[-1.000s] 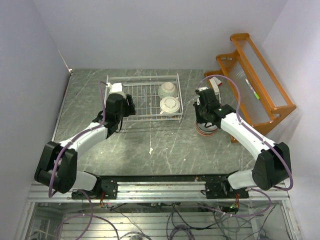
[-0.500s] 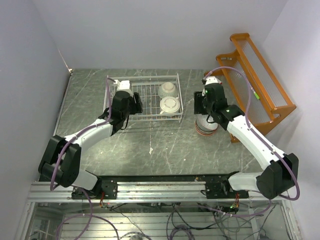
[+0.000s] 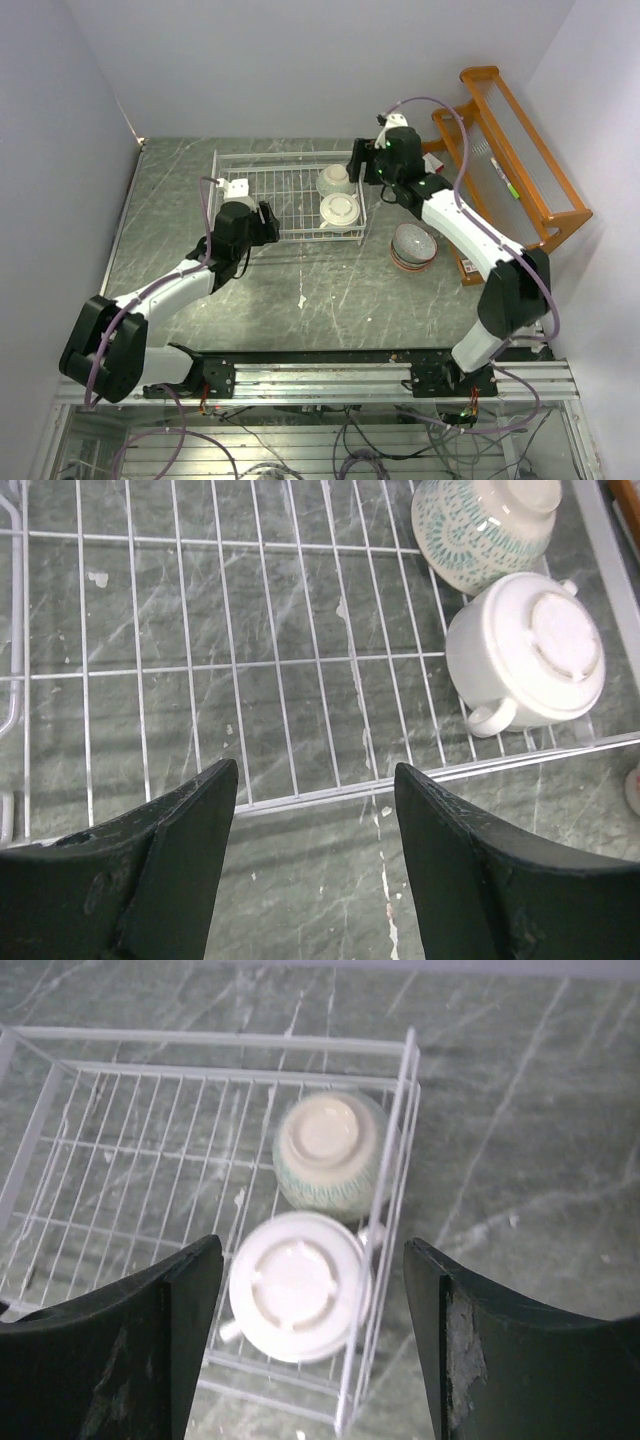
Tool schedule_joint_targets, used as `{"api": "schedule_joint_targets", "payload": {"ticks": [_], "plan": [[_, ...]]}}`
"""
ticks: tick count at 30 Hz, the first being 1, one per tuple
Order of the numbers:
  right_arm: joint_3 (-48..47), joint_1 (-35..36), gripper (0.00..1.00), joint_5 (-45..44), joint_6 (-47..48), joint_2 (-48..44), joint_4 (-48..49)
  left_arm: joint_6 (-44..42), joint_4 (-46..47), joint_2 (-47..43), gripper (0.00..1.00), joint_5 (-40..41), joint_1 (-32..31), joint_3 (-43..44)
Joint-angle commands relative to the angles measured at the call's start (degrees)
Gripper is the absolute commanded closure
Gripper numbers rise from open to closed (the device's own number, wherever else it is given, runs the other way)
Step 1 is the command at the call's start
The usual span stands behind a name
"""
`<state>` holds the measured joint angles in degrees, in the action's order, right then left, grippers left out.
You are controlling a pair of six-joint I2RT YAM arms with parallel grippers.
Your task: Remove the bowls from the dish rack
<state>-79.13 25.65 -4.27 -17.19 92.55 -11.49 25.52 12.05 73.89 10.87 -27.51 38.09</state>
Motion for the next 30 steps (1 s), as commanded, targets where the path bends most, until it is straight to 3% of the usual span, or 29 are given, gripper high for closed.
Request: {"api": "schedule_joint_targets", "payload": {"ticks": [1,13,30], "plan": [[-5.8,2.2,0.20,-0.1,1.6,6.8,5.4,1.1,2.0,-3.1,0.24,-1.6,-0.7,-0.8],[-15.4,5.7,0.10,-6.3,5.3,21.2,11.2,0.8,3.3,-3.4,0.19,-2.6,-1.4,-3.2],[-24.4,8.3,0.14,-16.3,6.4,34.9,11.2,0.1,2.6,-3.6,0.20,-1.1,-1.8,-3.2]]}}
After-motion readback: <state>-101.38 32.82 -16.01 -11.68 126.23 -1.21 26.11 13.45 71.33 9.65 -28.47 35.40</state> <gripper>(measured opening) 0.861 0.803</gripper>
